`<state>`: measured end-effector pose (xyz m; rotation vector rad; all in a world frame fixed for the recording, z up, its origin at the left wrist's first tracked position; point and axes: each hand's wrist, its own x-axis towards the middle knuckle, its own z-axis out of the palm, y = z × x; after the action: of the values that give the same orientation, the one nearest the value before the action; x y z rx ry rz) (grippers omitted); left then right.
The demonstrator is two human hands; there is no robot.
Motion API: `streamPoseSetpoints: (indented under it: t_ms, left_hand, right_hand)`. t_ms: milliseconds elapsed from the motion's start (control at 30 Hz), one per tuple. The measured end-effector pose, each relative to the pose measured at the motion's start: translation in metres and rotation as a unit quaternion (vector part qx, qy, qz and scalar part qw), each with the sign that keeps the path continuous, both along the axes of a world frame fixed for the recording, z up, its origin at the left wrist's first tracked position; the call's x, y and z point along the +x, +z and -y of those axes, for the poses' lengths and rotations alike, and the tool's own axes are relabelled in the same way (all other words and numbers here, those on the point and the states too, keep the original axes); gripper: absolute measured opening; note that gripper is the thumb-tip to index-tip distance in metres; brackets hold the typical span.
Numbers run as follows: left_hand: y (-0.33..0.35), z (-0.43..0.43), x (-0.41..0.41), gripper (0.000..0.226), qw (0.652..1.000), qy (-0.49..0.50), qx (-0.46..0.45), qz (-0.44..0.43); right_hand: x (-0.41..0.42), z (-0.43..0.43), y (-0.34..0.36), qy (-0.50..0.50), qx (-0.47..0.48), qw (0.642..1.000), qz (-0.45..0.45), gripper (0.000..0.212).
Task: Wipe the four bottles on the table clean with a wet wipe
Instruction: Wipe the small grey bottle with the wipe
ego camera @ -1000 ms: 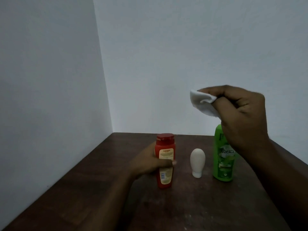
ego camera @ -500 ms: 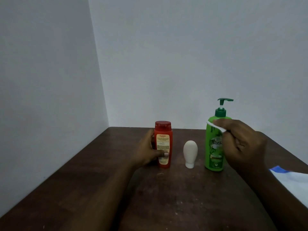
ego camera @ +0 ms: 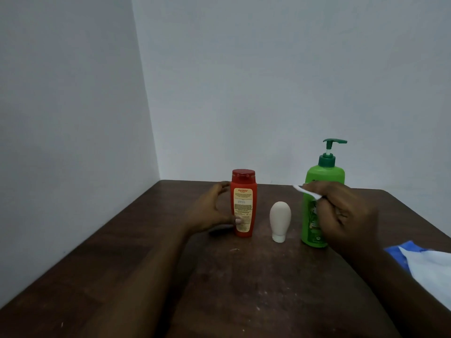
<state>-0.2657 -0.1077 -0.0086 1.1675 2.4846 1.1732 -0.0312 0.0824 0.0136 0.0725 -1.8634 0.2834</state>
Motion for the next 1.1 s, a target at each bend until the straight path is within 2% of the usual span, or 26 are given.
streamPoseSetpoints:
  t_ms: [67, 133, 233, 433, 500, 600, 667, 767, 900, 1000, 1100]
  left_hand:
    - [0.003, 0.011, -0.007, 0.09, 0.993, 0.032, -0.1, -0.053]
    - [-0.002, 0.015, -0.01, 0.083, 0.981, 0.044, -0.178, -0.067]
    - [-0.013, 0.012, -0.007, 0.076, 0.974, 0.036, -0.214, -0.069]
    - [-0.012, 0.02, -0.01, 0.07, 0.986, 0.098, -0.123, -0.051]
    - [-0.004, 0.028, -0.009, 0.056, 0.993, 0.106, -0.046, -0.008]
    - [0.003, 0.039, -0.011, 0.033, 0.992, 0.112, 0.059, -0.03]
    - [0.012, 0.047, -0.011, 0.03, 0.982, 0.107, 0.154, 0.037]
    - [0.029, 0.059, -0.011, 0.04, 0.938, 0.062, 0.28, 0.195]
    - [0.041, 0.07, -0.008, 0.05, 0.815, -0.091, 0.401, 0.408]
    - [0.036, 0.062, 0.003, 0.067, 0.737, -0.211, 0.379, 0.518]
    - [0.022, 0.049, 0.017, 0.066, 0.699, -0.227, 0.355, 0.578]
  right_hand:
    - [0.0, 0.002, -0.001, -0.002, 0.001, 1.0, 0.001, 0.036]
    - [-0.001, 0.004, -0.002, -0.003, 0.003, 1.0, 0.004, 0.035]
    - [-0.003, 0.005, -0.004, -0.01, 0.004, 1.0, 0.01, 0.032]
    - [-0.005, 0.004, -0.007, -0.025, 0.003, 1.0, 0.011, 0.034]
    - [-0.005, 0.004, -0.008, -0.027, -0.002, 0.999, 0.023, 0.035]
    - [-0.005, 0.006, -0.012, -0.025, -0.002, 0.998, 0.052, 0.036]
    - [-0.006, 0.008, -0.014, -0.02, -0.003, 0.998, 0.064, 0.036]
    - [-0.008, 0.01, -0.018, -0.006, 0.0, 0.998, 0.06, 0.035]
    - [-0.014, 0.029, -0.006, 0.054, 0.031, 0.997, 0.036, 0.032]
    - [-0.028, 0.055, 0.021, 0.098, -0.027, 0.994, 0.041, 0.033]
    - [-0.047, 0.074, 0.042, 0.139, -0.169, 0.976, 0.004, 0.042]
